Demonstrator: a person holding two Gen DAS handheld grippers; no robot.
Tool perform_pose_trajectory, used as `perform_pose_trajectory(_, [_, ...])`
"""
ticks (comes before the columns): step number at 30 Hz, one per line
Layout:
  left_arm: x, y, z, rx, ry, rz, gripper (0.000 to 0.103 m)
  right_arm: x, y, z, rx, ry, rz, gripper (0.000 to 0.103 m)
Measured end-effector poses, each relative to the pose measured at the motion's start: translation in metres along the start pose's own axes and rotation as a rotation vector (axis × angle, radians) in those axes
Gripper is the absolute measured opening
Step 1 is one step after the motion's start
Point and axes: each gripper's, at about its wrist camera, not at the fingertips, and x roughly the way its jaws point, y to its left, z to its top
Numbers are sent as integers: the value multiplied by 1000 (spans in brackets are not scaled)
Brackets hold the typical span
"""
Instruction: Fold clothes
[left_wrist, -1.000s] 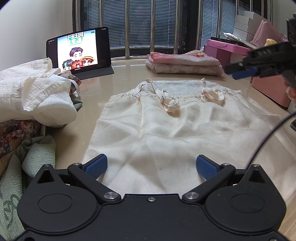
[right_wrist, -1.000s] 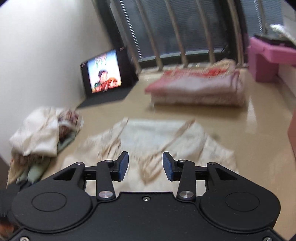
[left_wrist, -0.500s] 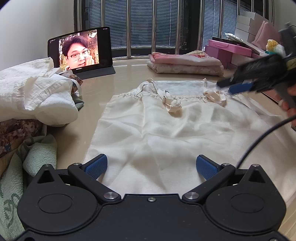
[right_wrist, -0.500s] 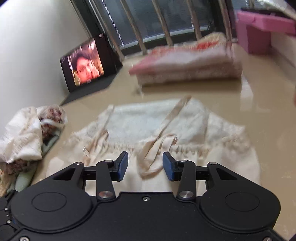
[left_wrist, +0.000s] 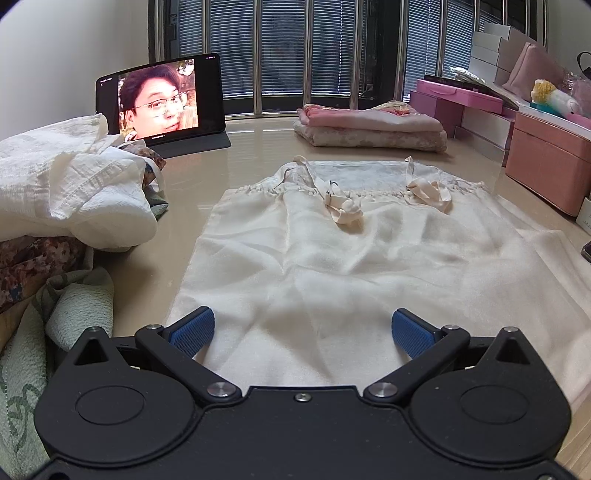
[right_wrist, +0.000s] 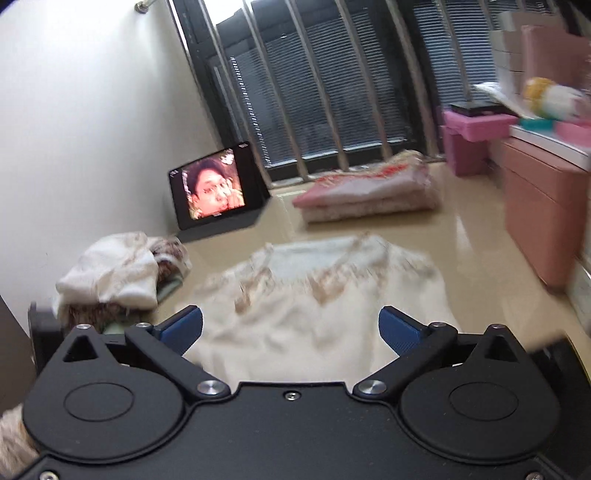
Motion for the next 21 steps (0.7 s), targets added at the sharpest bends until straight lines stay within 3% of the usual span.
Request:
perform_pose_trajectory(9, [0, 0, 0, 2, 0, -2, 103, -41, 11, -36, -31, 18, -139, 103])
perform_pose_trajectory(15, [-2, 1, 2, -6, 16, -6, 103, -63, -9, -50, 67, 6, -175, 103])
perform_pose_trajectory(19, [-32, 4, 11, -65, -13, -40, 103, -68, -33, -62, 131, 33, -229, 101])
perform_pose_trajectory(21, [-48, -1, 19, -62, -24, -62, 103, -67, -44, -65, 158, 40, -239, 95])
